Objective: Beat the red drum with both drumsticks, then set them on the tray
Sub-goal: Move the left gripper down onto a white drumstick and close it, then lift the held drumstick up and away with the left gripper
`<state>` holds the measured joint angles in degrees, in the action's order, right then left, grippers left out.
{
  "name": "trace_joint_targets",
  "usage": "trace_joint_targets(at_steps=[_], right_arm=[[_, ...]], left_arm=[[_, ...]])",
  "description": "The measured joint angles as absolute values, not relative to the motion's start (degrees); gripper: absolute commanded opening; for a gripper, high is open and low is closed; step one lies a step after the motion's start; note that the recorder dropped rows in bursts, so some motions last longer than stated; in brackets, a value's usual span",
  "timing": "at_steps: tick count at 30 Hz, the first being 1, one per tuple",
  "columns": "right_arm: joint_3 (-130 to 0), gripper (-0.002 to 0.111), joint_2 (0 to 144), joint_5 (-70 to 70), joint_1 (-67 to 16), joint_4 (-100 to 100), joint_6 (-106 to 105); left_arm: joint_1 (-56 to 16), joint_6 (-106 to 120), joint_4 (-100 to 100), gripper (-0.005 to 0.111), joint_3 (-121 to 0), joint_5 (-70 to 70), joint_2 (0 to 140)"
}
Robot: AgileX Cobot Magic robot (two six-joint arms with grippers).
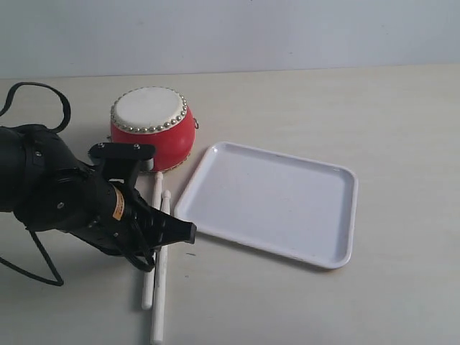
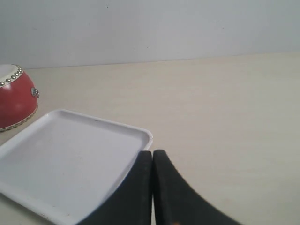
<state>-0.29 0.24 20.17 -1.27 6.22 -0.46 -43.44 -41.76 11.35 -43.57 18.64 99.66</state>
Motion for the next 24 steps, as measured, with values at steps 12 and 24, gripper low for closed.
trace_joint_targets(at_steps=[12,24], right_arm=[[-0.29,0.0,0.24,20.17,-1.27,6.22,-0.46],[-0.29,0.0,0.24,20.17,-1.27,6.22,-0.46]], left_arm=[[-43.44,-41.12,11.35,0.026,-43.7,18.74,101.38],[-43.44,-40.94,11.46,0.023,-43.7,19.0,103.05]])
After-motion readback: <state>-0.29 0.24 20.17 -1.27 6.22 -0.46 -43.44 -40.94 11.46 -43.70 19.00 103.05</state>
